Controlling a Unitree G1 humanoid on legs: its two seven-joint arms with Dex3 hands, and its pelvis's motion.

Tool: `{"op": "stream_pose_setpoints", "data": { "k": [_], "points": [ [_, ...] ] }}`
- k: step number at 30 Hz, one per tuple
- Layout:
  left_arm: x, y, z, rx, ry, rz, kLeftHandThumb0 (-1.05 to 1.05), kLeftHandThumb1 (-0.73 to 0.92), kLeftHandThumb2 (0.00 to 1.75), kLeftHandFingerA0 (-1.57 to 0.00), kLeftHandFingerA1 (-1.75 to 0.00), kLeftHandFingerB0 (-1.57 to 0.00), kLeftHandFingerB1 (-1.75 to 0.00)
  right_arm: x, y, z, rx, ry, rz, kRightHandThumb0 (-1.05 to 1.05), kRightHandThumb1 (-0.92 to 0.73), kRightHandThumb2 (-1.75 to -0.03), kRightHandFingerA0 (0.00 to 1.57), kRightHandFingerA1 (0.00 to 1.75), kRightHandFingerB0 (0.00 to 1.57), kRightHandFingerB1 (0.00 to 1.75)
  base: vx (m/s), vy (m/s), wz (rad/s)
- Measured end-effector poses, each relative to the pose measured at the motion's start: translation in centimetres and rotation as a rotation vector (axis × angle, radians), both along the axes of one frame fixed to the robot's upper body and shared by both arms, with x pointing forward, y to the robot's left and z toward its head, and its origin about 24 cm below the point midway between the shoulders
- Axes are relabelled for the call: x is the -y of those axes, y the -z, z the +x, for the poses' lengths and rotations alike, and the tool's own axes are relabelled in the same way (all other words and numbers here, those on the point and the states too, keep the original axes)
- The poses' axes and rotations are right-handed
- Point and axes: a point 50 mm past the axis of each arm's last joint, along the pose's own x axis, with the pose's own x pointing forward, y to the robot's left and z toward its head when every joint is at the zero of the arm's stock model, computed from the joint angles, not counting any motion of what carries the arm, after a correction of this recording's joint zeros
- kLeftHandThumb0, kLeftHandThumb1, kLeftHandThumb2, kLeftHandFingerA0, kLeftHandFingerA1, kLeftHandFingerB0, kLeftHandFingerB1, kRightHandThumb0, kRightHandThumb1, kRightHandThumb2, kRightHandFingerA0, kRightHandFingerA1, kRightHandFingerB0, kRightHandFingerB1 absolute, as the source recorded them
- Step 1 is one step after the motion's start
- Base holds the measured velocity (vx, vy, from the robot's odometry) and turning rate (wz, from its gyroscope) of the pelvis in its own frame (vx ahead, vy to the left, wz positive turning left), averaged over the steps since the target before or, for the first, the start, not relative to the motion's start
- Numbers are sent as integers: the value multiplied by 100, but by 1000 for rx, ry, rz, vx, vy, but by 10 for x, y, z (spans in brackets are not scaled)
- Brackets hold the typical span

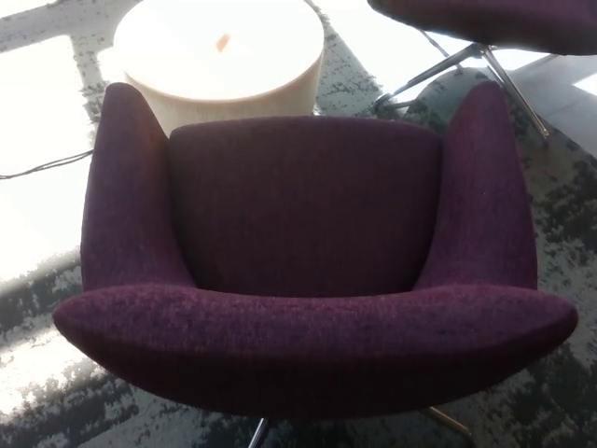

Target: The robot stands in front of a sofa and uses its left hand to push the left side of the sofa

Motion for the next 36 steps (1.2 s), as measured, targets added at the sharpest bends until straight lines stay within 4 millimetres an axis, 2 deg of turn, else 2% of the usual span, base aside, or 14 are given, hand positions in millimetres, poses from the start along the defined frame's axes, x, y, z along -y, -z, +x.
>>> {"op": "stream_pose_setpoints", "data": {
  "k": [2,3,4,7,8,23,26,28,31,32,33,34,35,36],
  "points": [
    [-3,-3,2,46,-18,-5,-34,58,114,-1,-48,0,-47,0,0,-2,10,-24,-19,-97,-60,-128,0,61,7,57,0,0,0],
    [-5,-5,5,76,-25,-7,-74,77,111,-15,-48,0,-38,0,0,-3,17,-33,-27,-96,-59,-127,0,61,6,57,0,0,0],
    [-6,-7,8,99,-28,-7,-35,56,113,0,-47,0,-47,0,0,-3,24,-39,-32,-98,-58,-122,0,61,8,59,0,0,0],
    [-10,-14,21,160,-23,1,-35,54,111,-1,-47,-1,-47,1,0,-3,40,-48,-43,-95,-57,-120,0,61,8,59,0,0,0],
    [-12,-17,26,181,-19,10,-80,92,70,-24,-34,-16,-28,1,0,-4,43,-51,-46,-92,-56,-119,0,60,7,58,0,0,0],
    [-46,-80,114,396,134,203,-80,92,69,-26,-37,-17,-29,1,0,-4,49,-68,-50,-94,-54,-115,0,63,8,61,0,0,0],
    [-43,-87,128,417,179,215,-80,92,70,-23,-37,-15,-29,1,0,-4,48,-74,-51,-95,-54,-116,0,64,8,62,0,0,0],
    [-42,-94,137,432,209,231,-36,50,111,-2,-49,0,-47,1,-1,-3,50,-75,-51,-94,-54,-118,0,63,9,60,0,0,0],
    [-38,-100,149,447,257,248,-36,51,111,-2,-49,0,-48,1,-1,-3,49,-76,-51,-93,-65,-101,0,61,6,67,0,0,0],
    [-36,-102,152,451,269,251,-84,91,70,-17,-36,-12,-28,1,-1,-3,49,-77,-51,-94,-66,-102,0,61,5,67,0,0,0],
    [-35,-104,156,456,284,254,-37,47,109,-2,-49,0,-48,1,0,-3,48,-78,-51,-93,-66,-103,0,61,4,68,0,0,0],
    [-33,-106,159,459,294,256,-37,47,109,-2,-49,0,-48,1,0,-4,48,-78,-51,-93,-66,-103,0,61,4,68,0,0,0],
    [-31,-109,165,467,311,261,-86,92,71,-18,-35,-12,-27,1,0,-4,48,-80,-52,-94,-67,-103,0,60,4,67,0,0,0],
    [-30,-112,170,474,323,264,-84,77,114,-16,-49,-3,-38,1,0,-4,48,-81,-52,-95,-56,-121,0,62,6,59,0,0,0]
  ]
}}
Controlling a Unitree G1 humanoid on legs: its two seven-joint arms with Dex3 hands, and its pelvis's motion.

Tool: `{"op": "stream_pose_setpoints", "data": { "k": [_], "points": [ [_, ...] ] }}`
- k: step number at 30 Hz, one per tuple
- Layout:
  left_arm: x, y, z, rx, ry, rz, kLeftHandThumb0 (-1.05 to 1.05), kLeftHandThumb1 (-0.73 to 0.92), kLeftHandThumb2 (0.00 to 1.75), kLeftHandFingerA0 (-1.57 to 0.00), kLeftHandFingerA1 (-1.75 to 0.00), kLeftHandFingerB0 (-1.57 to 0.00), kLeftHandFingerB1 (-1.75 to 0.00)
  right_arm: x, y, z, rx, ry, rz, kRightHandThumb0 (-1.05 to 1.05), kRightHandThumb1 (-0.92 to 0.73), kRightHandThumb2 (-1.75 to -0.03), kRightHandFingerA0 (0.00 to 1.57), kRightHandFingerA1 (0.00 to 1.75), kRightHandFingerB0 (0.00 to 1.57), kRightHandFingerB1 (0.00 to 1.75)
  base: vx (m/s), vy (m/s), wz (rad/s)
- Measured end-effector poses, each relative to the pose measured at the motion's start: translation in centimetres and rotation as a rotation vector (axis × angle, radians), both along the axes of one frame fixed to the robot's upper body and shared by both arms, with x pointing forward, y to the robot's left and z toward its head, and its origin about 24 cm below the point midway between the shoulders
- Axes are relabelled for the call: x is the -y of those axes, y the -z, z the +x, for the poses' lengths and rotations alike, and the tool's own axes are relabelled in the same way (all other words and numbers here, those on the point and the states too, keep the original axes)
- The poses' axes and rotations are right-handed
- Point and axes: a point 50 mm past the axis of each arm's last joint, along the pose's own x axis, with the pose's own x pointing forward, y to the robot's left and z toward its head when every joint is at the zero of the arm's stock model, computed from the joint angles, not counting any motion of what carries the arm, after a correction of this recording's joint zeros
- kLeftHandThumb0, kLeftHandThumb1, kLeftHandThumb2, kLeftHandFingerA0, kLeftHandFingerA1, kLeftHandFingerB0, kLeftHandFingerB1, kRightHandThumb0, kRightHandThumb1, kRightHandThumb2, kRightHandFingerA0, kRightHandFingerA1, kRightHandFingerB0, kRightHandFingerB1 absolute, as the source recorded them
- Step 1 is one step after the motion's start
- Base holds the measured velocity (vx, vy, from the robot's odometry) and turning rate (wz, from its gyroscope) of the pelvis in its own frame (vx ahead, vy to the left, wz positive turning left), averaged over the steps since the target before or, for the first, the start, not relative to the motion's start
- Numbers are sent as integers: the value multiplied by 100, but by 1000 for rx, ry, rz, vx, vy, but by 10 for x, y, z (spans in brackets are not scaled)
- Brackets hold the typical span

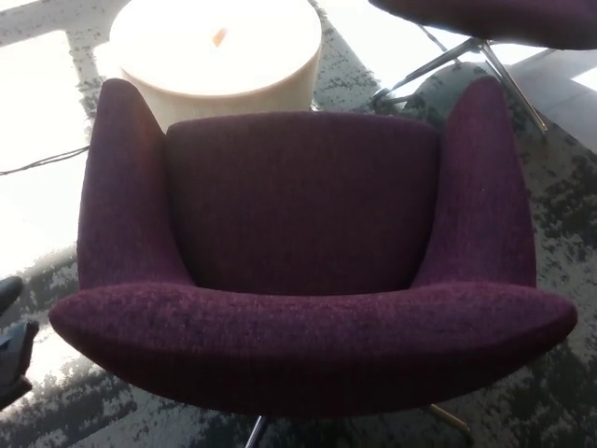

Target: The robot stands in front of a sofa and uses its left hand to push the left side of the sofa

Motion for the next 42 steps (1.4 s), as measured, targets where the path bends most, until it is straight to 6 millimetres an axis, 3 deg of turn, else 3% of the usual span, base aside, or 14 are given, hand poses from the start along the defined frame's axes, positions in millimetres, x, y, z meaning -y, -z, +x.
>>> {"op": "stream_pose_setpoints", "data": {
  "k": [1,4,5,6,19,22,25,26,27,37,38,39,40,42],
  "points": [
    [1,-2,3,3,9,5,-37,47,109,-2,-49,0,-47,0,0,0,1,-2,-1,-95,-57,-121,0,62,6,59,0,0,0],
    [4,-9,13,14,34,19,-37,48,109,-2,-49,0,-47,0,0,-1,0,-5,-2,-95,-58,-121,0,62,4,58,0,0,0],
    [4,-9,14,14,38,20,-86,79,100,-11,-43,-11,-39,0,0,-2,0,-5,-2,-98,-61,-122,0,61,0,57,0,0,0],
    [6,-10,15,12,45,23,-36,49,110,-2,-49,0,-47,0,0,-2,0,-5,-2,-103,-63,-126,0,61,0,55,0,0,0],
    [21,-13,28,3,101,66,-36,50,111,-2,-49,0,-47,8,-9,13,118,74,19,-105,-92,-113,0,0,0,0,0,0,0],
    [23,-12,29,3,104,65,-84,92,72,-18,-36,-12,-27,13,-15,21,173,119,49,-105,-92,-115,0,0,0,0,0,0,0],
    [25,-12,29,7,110,66,-80,76,114,-20,-51,-1,-39,18,-20,29,221,153,69,-105,-88,-153,0,47,0,39,0,0,0],
    [26,-12,28,8,111,66,-84,91,72,-18,-35,-11,-27,20,-22,31,234,166,75,-105,-89,-152,0,46,0,37,0,0,0],
    [27,-12,28,8,113,66,-84,78,114,-18,-50,0,-35,22,-23,33,245,179,81,-105,-90,-153,0,45,0,37,0,0,0],
    [36,-11,26,13,150,71,-84,78,114,-19,-50,0,-36,31,-28,36,282,251,119,-105,-92,-155,0,47,0,39,0,0,0],
    [38,-10,25,14,157,74,-37,46,108,-2,-48,0,-47,31,-28,36,285,253,122,-103,-92,-155,0,47,0,39,0,0,0],
    [40,-10,24,15,165,76,-85,79,116,-14,-48,-1,-33,31,-29,37,287,256,127,-105,-91,-153,0,47,0,38,0,0,0],
    [42,-10,24,16,172,77,-82,76,114,-6,-44,-8,-32,32,-29,37,289,262,134,-105,-92,-125,0,0,0,0,0,0,0],
    [48,-8,23,14,201,86,-82,76,114,-6,-44,-8,-32,34,-30,37,297,309,174,-105,-92,-125,0,0,0,0,0,0,0]
  ]
}}
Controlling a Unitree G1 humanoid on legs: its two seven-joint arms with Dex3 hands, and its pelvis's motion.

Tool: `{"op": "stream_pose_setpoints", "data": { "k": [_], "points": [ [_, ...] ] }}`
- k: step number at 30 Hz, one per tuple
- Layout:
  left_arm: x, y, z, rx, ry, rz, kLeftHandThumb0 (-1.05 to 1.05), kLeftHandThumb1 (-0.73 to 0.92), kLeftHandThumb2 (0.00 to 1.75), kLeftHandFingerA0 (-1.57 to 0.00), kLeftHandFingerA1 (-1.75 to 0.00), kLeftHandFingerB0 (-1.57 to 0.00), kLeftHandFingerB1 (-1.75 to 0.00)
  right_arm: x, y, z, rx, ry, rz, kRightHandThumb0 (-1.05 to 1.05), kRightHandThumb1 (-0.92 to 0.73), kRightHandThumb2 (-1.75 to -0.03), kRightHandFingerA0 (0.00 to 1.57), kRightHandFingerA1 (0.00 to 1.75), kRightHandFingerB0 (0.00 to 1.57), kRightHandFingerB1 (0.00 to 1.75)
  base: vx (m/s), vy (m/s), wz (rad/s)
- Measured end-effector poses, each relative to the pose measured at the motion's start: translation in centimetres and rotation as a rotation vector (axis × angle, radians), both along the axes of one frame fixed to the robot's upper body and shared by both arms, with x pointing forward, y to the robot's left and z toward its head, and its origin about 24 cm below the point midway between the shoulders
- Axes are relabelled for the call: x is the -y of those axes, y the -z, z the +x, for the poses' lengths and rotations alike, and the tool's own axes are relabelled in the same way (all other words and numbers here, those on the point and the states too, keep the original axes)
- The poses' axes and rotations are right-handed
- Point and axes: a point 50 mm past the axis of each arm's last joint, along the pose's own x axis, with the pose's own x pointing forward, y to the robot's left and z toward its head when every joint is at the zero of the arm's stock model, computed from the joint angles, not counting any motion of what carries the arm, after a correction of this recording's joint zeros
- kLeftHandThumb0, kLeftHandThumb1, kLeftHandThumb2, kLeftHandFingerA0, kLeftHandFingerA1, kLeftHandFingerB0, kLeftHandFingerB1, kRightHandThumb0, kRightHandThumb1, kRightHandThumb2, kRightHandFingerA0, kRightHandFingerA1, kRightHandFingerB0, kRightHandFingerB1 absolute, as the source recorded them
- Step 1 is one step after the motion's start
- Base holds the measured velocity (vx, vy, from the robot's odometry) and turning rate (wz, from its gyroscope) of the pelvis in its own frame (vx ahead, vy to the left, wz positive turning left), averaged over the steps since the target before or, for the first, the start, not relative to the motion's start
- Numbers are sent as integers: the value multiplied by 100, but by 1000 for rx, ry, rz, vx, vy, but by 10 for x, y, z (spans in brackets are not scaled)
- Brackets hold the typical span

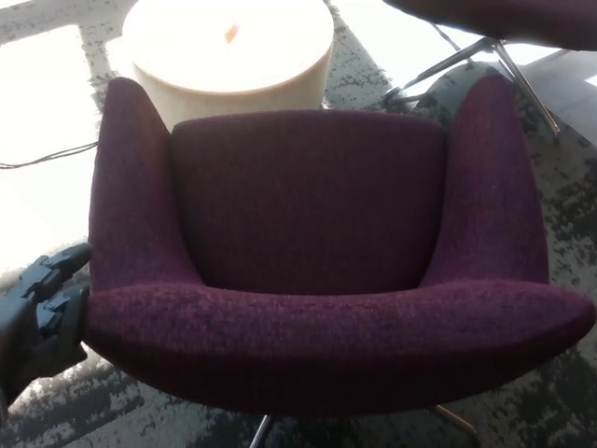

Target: The robot stands in front of a sofa and uses its left hand to push the left side of the sofa

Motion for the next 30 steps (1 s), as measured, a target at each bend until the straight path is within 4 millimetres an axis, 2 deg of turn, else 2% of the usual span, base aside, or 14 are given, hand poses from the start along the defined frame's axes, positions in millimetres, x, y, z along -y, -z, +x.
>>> {"op": "stream_pose_setpoints", "data": {
  "k": [1,2,3,4,5,6,7,10,11,12,17,20,28,30],
  "points": [
    [2,1,-1,-1,9,5,-90,92,73,-11,-31,-12,-24,1,0,0,3,17,21,-105,-92,-119,0,0,0,0,0,0,0],
    [3,1,-1,-1,14,8,-84,77,115,-3,-42,-13,-33,2,0,0,6,27,35,-105,-92,-120,0,0,0,0,0,0,0],
    [4,1,-2,-2,20,12,-84,77,115,-3,-42,-13,-33,2,-1,0,10,51,62,-105,-92,-120,0,0,0,0,0,0,0],
    [5,1,-2,-3,25,15,-85,92,76,-14,-33,-11,-26,2,-1,1,13,71,91,-105,-92,-120,0,0,0,0,0,0,0],
    [6,1,-3,-3,30,18,-81,77,115,-6,-44,-8,-33,2,-1,1,18,90,119,-105,-92,-116,0,0,0,0,0,0,0],
    [7,1,-3,-4,36,21,-81,77,115,-6,-44,-8,-33,2,-1,1,23,110,148,-105,-92,-116,0,0,0,0,0,0,0],
    [8,2,-3,-4,40,23,-90,92,80,-11,-33,-12,-24,3,-1,2,29,126,172,-105,-92,-114,0,0,0,0,0,0,0],
    [10,2,-4,-4,50,27,-78,78,117,-6,-44,-7,-37,4,-2,2,49,171,238,-105,-92,-112,0,0,0,0,0,0,0],
    [10,2,-4,-3,53,30,-81,92,79,-12,-33,-10,-28,5,-3,3,60,196,276,-105,-92,-112,0,0,0,0,0,0,0],
    [11,2,-4,-3,55,32,-84,81,117,-14,-47,-6,-39,5,-3,3,65,207,297,-105,-92,-112,0,0,0,0,0,0,0],
    [16,2,-6,2,73,46,-84,82,117,-9,-45,-7,-37,6,-4,4,93,257,409,-105,-92,-113,0,0,0,0,0,0,0],
    [22,2,-8,5,103,54,-78,92,76,-12,-31,-9,-26,7,-6,6,110,269,457,-105,-92,-115,0,0,0,0,0,0,0],
    [43,6,-16,3,194,61,-86,92,83,-11,-34,-11,-24,11,-10,10,151,311,585,-105,-92,-114,0,0,0,0,0,0,0],
    [50,7,-18,1,215,56,-80,79,115,-5,-43,-11,-34,12,-10,10,156,317,607,-105,-92,-113,0,0,0,0,0,0,0]
  ]
}}
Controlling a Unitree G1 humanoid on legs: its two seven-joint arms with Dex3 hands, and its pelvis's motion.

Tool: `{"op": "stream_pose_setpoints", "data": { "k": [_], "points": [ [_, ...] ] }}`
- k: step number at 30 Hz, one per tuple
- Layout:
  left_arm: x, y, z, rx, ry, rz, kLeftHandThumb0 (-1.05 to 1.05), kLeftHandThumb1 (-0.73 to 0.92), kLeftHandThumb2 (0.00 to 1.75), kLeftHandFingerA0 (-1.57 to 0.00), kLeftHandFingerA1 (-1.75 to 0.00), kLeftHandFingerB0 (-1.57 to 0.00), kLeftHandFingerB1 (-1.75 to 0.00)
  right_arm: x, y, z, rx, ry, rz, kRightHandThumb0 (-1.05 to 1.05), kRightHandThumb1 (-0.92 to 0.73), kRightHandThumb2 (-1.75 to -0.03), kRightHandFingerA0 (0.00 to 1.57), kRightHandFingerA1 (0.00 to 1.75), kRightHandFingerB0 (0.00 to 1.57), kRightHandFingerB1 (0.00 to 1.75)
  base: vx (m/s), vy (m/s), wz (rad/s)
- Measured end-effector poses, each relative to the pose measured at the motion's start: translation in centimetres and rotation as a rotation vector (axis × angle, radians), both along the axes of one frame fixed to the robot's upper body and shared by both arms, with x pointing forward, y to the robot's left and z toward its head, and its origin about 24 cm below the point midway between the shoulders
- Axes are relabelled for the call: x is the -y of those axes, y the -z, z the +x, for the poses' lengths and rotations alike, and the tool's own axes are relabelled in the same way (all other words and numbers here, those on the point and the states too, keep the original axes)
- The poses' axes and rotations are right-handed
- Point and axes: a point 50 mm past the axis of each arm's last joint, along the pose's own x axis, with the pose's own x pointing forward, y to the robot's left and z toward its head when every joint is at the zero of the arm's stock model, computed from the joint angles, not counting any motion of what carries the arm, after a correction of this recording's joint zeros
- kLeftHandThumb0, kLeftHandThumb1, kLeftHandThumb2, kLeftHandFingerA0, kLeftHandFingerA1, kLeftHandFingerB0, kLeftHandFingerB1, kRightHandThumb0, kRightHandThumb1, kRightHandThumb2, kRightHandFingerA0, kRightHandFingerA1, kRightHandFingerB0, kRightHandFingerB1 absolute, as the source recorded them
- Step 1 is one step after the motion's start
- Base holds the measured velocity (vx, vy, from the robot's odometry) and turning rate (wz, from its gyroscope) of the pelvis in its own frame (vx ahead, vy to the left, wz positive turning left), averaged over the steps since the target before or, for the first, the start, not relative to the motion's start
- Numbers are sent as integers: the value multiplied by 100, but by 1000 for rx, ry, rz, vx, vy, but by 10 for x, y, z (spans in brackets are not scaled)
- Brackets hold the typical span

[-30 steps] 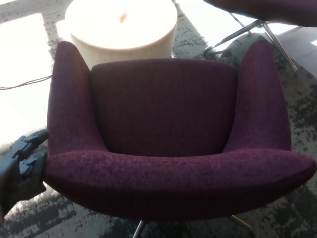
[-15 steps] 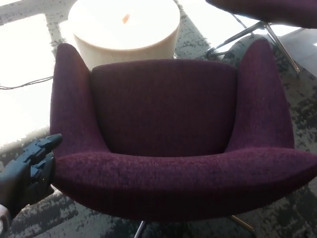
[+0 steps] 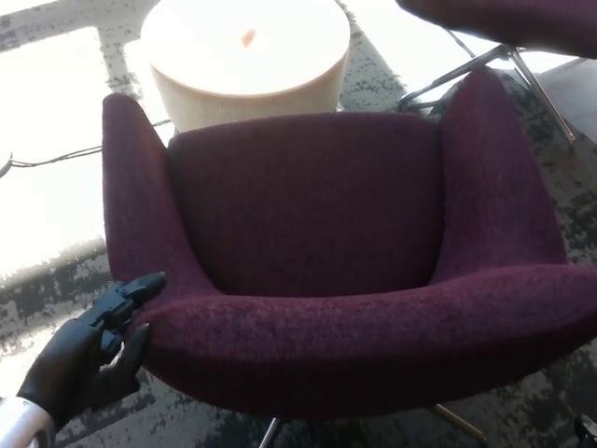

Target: The robot stands in front of a sofa and uses its left hand to push the left side of the sofa

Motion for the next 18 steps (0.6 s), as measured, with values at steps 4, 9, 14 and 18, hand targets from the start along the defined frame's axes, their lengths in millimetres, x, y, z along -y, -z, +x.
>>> {"op": "stream_pose_setpoints", "data": {
  "k": [4,9,14,18],
  "points": [
    [11,2,-2,-5,32,-13,-81,92,76,-11,-32,-11,-26,1,0,0,9,7,29,-105,-92,-111,0,0,0,0,0,0,0],
    [27,4,-5,-6,86,-20,-77,77,112,-5,-43,-7,-32,0,0,0,10,-1,40,-105,-92,-106,0,0,0,0,0,0,0],
    [44,4,-7,-12,149,-18,-85,82,118,-3,-41,-14,-31,-3,1,0,3,-22,37,-105,-92,-108,0,0,0,0,0,0,0],
    [58,5,-9,-14,194,-28,-78,80,117,-4,-44,-9,-33,-4,1,0,-1,-31,34,-105,-92,-108,0,0,0,0,0,0,0]
  ]
}}
